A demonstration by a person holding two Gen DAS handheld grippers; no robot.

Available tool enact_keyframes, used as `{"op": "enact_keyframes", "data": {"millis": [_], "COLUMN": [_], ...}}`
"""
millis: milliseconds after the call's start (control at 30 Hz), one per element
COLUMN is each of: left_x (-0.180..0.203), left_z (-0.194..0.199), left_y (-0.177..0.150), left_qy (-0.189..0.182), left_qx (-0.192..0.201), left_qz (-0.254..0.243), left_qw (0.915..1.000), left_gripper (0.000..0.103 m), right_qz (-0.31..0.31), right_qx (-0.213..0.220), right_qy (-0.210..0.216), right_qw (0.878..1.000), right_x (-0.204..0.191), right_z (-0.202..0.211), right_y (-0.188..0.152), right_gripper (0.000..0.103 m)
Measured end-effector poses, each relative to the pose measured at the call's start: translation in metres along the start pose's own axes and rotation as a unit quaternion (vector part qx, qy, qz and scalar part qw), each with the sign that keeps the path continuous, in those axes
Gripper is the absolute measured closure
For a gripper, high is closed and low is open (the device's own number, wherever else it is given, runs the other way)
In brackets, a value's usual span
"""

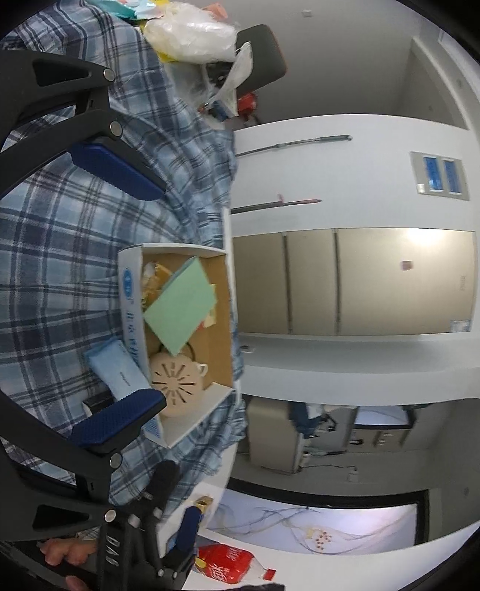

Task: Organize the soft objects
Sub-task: 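Lift both tools away from the box back over the table, then lower the right tool onto the black Face tissue pack and close on it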

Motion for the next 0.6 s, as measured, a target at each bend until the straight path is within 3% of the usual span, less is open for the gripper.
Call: {"op": "enact_keyframes", "data": {"millis": [167, 367, 600], "left_x": [0.002, 0.01, 0.006], "left_z": [-0.016, -0.033, -0.036], "left_y": [-0.004, -0.011, -0.012], "left_qy": [0.004, -0.015, -0.027], "left_qx": [-0.04, -0.085, -0.095], "left_qz": [-0.006, -0.024, -0.01], "left_qw": [0.9992, 0.996, 0.995], "left_gripper": [0.0, 0.0, 0.0], "right_qz": [0.013, 0.054, 0.109], "right_qx": [-0.093, -0.139, -0.17], "right_qy": [0.03, 0.045, 0.05], "right_qw": [0.995, 0.988, 0.978], "right_x": [-0.009, -0.026, -0.051], "right_z": [-0.031, -0.045, -0.057], "right_y": [-0.013, -0.026, -0.038], "right_gripper": [0.013, 0.02, 0.033]}}
Point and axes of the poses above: each gripper's, at about its wrist camera, not at the fingertips, and z roughly against the way its jaws point, x to its right, y to its top, the point moved 1 cm from there along -z, roughly the way its jaws point, and after that the axes turned 3 degrees about z, right-handed, at the moved point
